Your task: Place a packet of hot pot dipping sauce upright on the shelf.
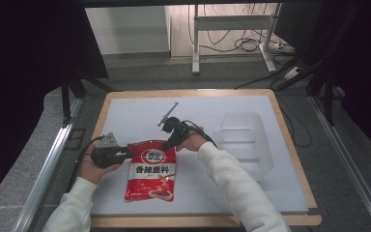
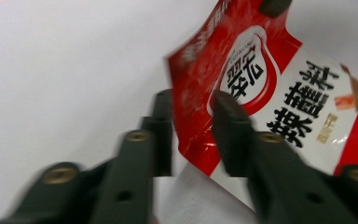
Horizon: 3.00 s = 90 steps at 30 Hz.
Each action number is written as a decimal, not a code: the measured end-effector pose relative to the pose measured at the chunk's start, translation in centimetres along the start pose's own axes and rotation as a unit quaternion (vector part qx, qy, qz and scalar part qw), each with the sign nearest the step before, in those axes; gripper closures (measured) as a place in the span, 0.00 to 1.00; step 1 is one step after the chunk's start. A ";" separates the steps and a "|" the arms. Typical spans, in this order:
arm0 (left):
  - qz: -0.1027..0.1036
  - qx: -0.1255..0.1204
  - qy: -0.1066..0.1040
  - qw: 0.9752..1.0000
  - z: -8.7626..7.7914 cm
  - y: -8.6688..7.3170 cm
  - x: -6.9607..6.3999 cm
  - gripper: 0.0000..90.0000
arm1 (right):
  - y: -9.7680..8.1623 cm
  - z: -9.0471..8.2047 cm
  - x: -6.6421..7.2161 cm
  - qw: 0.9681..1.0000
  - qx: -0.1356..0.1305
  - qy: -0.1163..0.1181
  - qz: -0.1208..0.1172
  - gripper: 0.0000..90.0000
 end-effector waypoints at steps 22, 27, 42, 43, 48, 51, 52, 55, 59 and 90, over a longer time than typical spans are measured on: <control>-0.070 -0.002 0.047 0.996 -1.5 -2.0 1.2 0.45 | 2.6 -6.2 3.8 0.999 -0.046 0.011 -0.015 0.99; -0.072 -0.012 0.048 0.996 -1.6 -1.7 1.0 0.45 | 3.5 -7.9 5.7 0.998 -0.054 0.007 -0.032 0.99; -0.071 0.001 0.039 0.997 -1.2 -2.0 0.7 0.44 | 5.2 -10.6 8.2 0.994 -0.057 -0.011 -0.096 0.99; -0.071 0.000 0.039 0.997 -1.2 -2.0 0.8 0.44 | 5.2 -10.6 8.2 0.994 -0.057 -0.011 -0.096 0.99; -0.071 0.001 0.039 0.997 -1.2 -2.0 0.9 0.44 | 5.6 -11.7 7.9 0.993 -0.059 -0.025 -0.098 0.99; -0.072 0.000 0.039 0.997 -1.2 -2.0 0.9 0.44 | 5.7 -12.0 7.7 0.993 -0.061 -0.028 -0.096 0.99; -0.072 0.000 0.039 0.997 -1.2 -2.0 0.9 0.44 | 5.7 -12.2 7.7 0.993 -0.064 -0.028 -0.092 0.99; -0.072 -0.001 0.038 0.997 -1.2 -2.0 0.9 0.44 | 5.7 -12.9 7.2 0.993 -0.065 -0.037 -0.089 0.99; -0.072 0.001 0.038 0.997 -1.1 -2.0 0.9 0.44 | 5.6 -13.9 6.7 0.993 -0.072 -0.044 -0.084 0.99; -0.069 0.007 0.037 0.997 -0.8 -2.0 0.6 0.44 | 3.8 -21.7 3.2 0.988 -0.106 -0.101 -0.044 0.99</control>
Point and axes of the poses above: each handheld gripper's, and its own axes: z roughly forward along the jaws, y roughly out of its top, x roughly to its left, the point moved 8 cm from there along z, roughly forward along the jaws, and after that the axes turned 10 degrees about -x, right-handed, at the moved point
